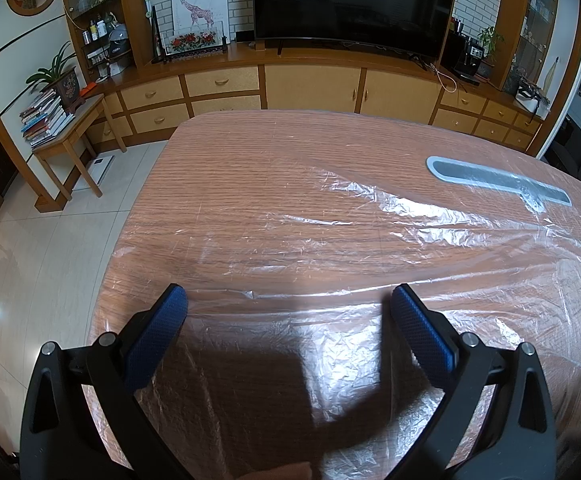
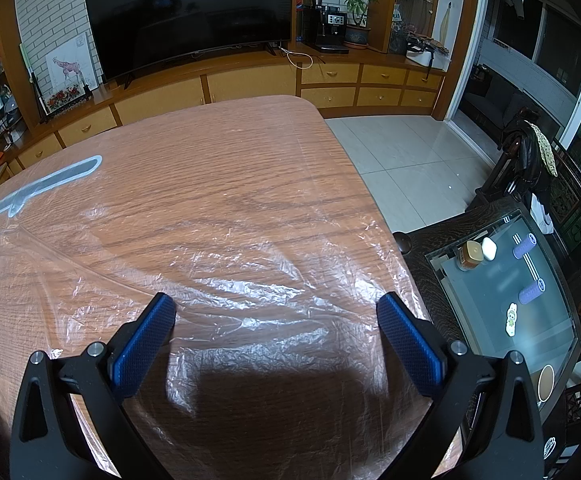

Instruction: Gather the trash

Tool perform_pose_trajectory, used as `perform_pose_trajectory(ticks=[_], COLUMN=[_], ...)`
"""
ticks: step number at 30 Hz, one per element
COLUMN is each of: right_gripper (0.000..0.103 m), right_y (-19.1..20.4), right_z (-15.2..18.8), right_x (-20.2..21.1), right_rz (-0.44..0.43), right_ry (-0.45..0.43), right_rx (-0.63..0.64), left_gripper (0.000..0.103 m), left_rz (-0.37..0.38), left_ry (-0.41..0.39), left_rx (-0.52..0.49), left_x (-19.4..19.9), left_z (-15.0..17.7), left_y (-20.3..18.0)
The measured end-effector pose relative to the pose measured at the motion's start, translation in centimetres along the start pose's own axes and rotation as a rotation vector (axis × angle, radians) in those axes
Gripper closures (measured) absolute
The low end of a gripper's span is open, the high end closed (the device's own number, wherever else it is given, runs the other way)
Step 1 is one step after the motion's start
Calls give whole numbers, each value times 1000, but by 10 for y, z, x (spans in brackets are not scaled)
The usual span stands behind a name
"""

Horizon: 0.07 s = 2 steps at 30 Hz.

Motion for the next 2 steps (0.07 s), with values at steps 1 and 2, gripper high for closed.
perform_pose_trajectory(ticks=[1, 2], right_gripper=[4, 4], right_y=[0, 0], right_z=[0, 0], right_x=[0, 0], right_rz=[0, 0], right_ry=[0, 0], right_rx=[0, 0], left_gripper=[1, 1], left_rz=[0, 0], left_ry=[0, 0], left_rx=[0, 0], left_x=[0, 0], left_z=[0, 0], left_y=[-1, 0])
Point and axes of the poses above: each gripper's, at about its wrist camera, not at the fingertips, and x roughly against the way its jaws point, y to its left, z to its underside, the point moved 10 cm from there along -x, roughly the way its jaws point, and after that the axes turned 9 degrees about -x, right-handed, at the moved point
